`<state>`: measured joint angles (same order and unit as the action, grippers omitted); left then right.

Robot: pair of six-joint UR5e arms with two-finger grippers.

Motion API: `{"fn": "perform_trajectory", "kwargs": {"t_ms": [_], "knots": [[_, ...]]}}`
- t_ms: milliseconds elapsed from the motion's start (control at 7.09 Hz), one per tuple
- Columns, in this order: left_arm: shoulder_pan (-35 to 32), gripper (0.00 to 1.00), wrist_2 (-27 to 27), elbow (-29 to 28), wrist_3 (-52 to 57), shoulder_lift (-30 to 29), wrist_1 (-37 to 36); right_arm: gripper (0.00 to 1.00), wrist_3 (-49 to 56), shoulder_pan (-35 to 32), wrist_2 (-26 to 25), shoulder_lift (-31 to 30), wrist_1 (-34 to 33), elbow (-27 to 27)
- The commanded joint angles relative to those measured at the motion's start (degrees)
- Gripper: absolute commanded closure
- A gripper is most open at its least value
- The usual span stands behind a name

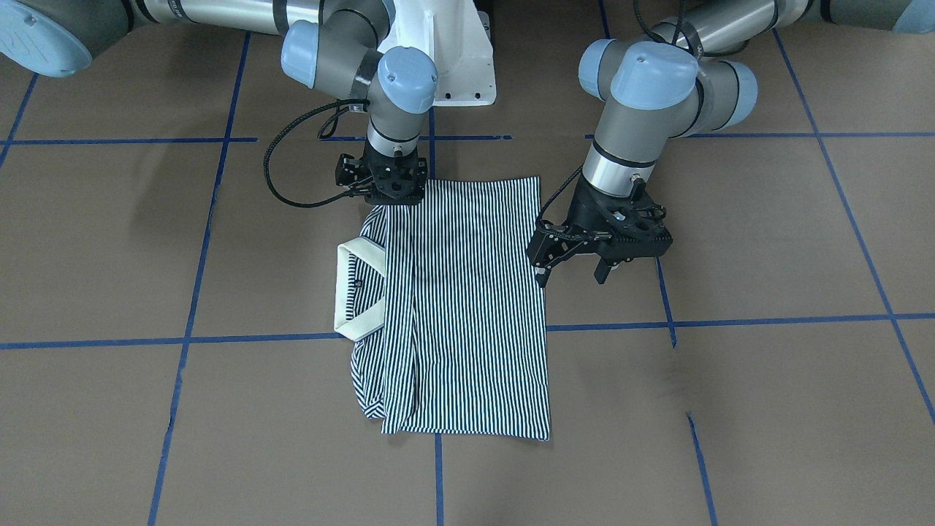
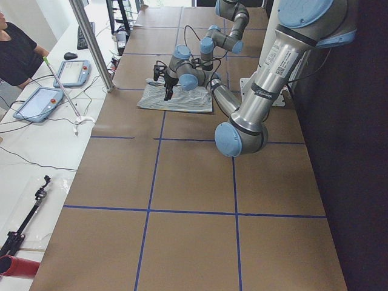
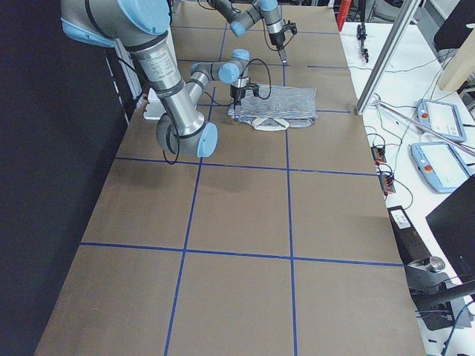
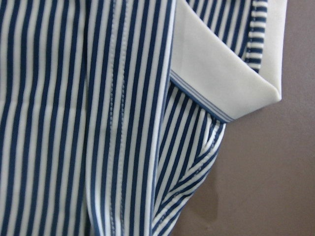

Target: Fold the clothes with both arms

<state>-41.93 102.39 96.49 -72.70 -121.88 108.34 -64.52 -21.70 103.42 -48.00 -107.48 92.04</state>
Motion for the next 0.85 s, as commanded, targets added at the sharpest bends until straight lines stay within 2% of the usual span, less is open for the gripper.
{"fn": "perform_trajectory", "kwargs": {"t_ms": [0, 141, 423, 564, 705], "knots": [[0.0, 0.00, 0.1, -0.1, 0.0, 0.0, 1.3, 0.00, 1.3, -0.7, 0.0, -0.6, -2.8, 1.0], [0.1, 0.00, 0.1, -0.2, 0.0, 0.0, 2.0, 0.00, 2.5, -1.5, 0.0, -1.8, -3.5, 2.1], [0.3, 0.00, 0.1, 0.0, -0.2, -0.2, 2.0, 0.00, 5.8, -2.6, -0.6, -9.4, -3.8, 8.7], [0.3, 0.00, 0.2, 0.2, -0.2, -0.2, 1.9, 0.00, 7.9, -4.1, -0.6, -11.2, -3.8, 10.7], [0.3, 0.00, 0.2, 0.3, 0.0, -0.1, 1.9, 0.00, 9.4, -6.3, 0.0, -10.2, -3.8, 12.0]]}}
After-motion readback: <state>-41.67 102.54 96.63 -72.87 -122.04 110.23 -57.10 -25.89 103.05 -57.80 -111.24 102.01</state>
